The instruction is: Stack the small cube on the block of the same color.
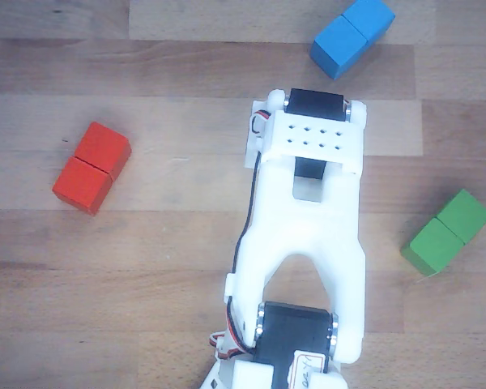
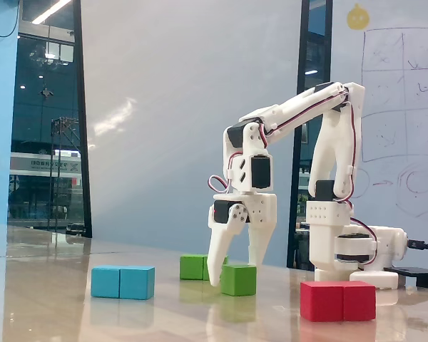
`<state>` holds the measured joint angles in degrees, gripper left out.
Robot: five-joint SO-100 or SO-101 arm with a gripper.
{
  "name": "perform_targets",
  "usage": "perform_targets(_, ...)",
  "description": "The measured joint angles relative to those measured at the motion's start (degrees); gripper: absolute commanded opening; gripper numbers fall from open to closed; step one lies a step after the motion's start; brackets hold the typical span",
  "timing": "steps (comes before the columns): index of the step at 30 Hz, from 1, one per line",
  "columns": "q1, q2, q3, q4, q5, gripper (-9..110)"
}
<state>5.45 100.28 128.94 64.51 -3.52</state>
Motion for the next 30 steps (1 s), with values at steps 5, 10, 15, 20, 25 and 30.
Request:
perform_targets(5,0.0,0.0,0.0,0.0,0.0,9)
perform_targets(10,0.0,0.0,0.0,0.0,0.0,4)
perform_targets(15,0.0,0.0,-1.05,0.0,0.0,4)
perform_targets(20,1.93,-0.09,-7.21,0.0,0.0,4)
perform_targets(25,6.77,-0.09,-15.38,3.34,0.0,4)
perform_targets(30,13.36,-0.09,-22.94,8.35,0.0,4)
